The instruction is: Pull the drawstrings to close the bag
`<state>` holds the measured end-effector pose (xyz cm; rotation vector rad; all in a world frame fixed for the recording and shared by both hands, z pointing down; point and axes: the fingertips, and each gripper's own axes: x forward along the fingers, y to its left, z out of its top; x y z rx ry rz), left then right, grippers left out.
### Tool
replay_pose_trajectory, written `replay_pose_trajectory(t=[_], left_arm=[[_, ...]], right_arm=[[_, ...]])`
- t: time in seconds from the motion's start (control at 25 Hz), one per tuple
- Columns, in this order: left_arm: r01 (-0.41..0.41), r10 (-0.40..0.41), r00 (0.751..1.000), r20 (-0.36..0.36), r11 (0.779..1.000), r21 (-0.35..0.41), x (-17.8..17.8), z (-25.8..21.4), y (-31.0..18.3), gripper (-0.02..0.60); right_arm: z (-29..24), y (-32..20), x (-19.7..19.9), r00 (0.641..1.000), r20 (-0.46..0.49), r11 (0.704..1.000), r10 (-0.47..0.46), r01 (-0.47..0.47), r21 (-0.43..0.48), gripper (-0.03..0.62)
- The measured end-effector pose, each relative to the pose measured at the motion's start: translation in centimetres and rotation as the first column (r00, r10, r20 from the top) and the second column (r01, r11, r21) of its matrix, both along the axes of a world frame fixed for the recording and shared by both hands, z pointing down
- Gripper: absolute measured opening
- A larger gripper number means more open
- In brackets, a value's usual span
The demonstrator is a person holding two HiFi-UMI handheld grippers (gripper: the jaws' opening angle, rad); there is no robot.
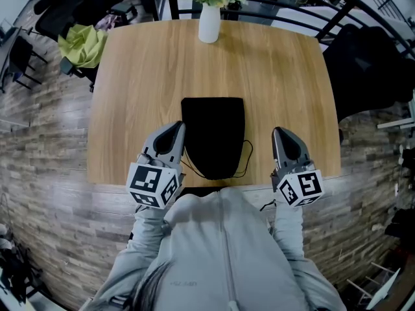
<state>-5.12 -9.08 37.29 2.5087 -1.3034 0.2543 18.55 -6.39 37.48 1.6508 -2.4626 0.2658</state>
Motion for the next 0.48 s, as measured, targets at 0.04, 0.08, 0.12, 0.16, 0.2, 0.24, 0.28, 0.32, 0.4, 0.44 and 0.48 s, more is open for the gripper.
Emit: replay_pose_trajectory(t=[0.04,0.08,0.12,0.16,0.2,0.24,0.28,0.32,0.4,0.44,0.48], left_arm=[[0.000,0.000,1.000,0.001,1.000,-0.001,0.04,0.08,0.01,0.028],[0.002,-0.002,1.000,0.002,1.000,-0.002,0.05,0.14,0.00,0.027],[0.005,-0.005,1.000,0.002,1.000,-0.003,0.04,0.19,-0.02,0.027],[0.008,-0.008,1.000,0.002,1.000,-0.004,0.00,0.23,-0.05,0.027],[0.012,-0.012,1.000,0.001,1.000,-0.005,-0.03,0.26,-0.08,0.027],[0.015,-0.015,1.000,0.002,1.000,-0.007,-0.07,0.28,-0.10,0.026],[0.019,-0.019,1.000,0.002,1.000,-0.009,-0.12,0.31,-0.13,0.027],[0.022,-0.022,1.000,0.003,1.000,-0.011,-0.18,0.34,-0.16,0.027],[0.029,-0.029,1.000,0.004,0.999,-0.014,-0.31,0.43,-0.23,0.028],[0.033,-0.033,0.999,0.005,0.999,-0.016,-0.38,0.49,-0.26,0.026],[0.037,-0.037,0.999,0.005,0.999,-0.018,-0.45,0.55,-0.30,0.028]], right_arm=[[0.04,0.00,0.04,1.000,0.000,1.000,0.000,0.000,0.000,0.021],[0.08,-0.02,0.06,1.000,0.000,1.000,-0.001,0.001,0.000,0.021],[0.12,-0.05,0.07,1.000,0.001,1.000,-0.003,0.003,0.000,0.021],[0.18,-0.07,0.09,1.000,0.002,1.000,-0.005,0.005,0.000,0.021],[0.27,-0.07,0.17,1.000,0.003,1.000,-0.005,0.005,-0.003,0.021],[0.36,-0.06,0.26,1.000,0.005,1.000,-0.004,0.004,-0.006,0.021],[0.43,-0.07,0.35,1.000,0.007,1.000,-0.003,0.003,-0.009,0.021],[0.47,-0.10,0.42,1.000,0.009,1.000,-0.003,0.003,-0.011,0.021],[0.50,-0.20,0.51,1.000,0.013,1.000,-0.006,0.006,-0.010,0.021],[0.51,-0.25,0.54,1.000,0.015,1.000,-0.008,0.008,-0.010,0.021],[0.52,-0.31,0.57,1.000,0.016,1.000,-0.010,0.010,-0.009,0.021]])
